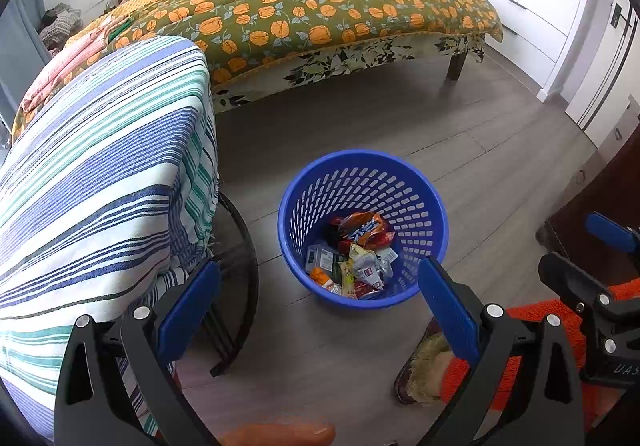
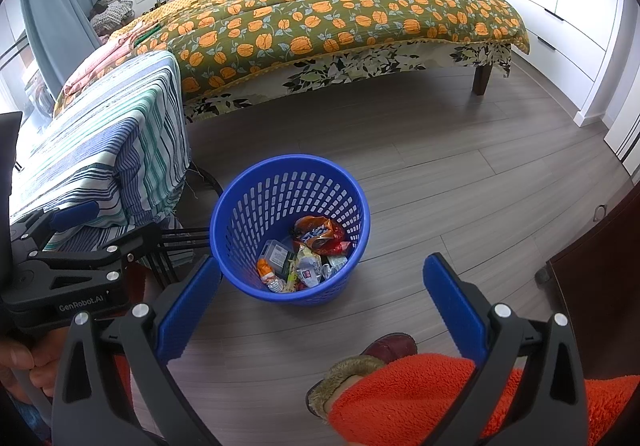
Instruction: Collect trash
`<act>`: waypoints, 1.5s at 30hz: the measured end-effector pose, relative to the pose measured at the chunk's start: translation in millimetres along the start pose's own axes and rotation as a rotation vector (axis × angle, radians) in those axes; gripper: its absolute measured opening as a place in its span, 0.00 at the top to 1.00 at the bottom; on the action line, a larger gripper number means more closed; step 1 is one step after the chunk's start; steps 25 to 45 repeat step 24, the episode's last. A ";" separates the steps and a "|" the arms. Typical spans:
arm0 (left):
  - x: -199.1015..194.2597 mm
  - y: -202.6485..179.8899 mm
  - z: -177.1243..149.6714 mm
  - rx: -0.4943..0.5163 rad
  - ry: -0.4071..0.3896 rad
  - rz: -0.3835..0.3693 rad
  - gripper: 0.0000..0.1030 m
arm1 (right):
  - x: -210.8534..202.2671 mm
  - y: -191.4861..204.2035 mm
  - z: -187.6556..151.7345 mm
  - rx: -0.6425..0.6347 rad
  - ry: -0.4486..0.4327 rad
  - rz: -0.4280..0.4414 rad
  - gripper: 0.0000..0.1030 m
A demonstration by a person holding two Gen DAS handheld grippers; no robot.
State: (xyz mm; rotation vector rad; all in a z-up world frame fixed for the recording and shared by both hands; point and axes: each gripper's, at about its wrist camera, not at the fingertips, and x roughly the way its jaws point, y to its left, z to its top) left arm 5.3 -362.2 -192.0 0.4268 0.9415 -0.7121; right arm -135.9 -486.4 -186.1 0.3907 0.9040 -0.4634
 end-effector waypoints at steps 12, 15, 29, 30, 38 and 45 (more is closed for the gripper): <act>-0.4 2.8 -3.2 -0.009 -0.013 0.006 0.05 | 0.0 -0.5 0.8 -0.001 0.001 -0.001 0.04; -1.5 2.3 -4.3 0.001 -0.026 0.025 0.05 | 0.1 -1.4 1.6 -0.001 0.001 0.001 0.04; -5.2 0.8 1.4 -0.001 -0.010 0.007 0.05 | 0.5 -2.0 1.5 -0.002 0.002 0.000 0.04; -5.2 0.8 1.4 -0.001 -0.010 0.007 0.05 | 0.5 -2.0 1.5 -0.002 0.002 0.000 0.04; -5.2 0.8 1.4 -0.001 -0.010 0.007 0.05 | 0.5 -2.0 1.5 -0.002 0.002 0.000 0.04; -5.2 0.8 1.4 -0.001 -0.010 0.007 0.05 | 0.5 -2.0 1.5 -0.002 0.002 0.000 0.04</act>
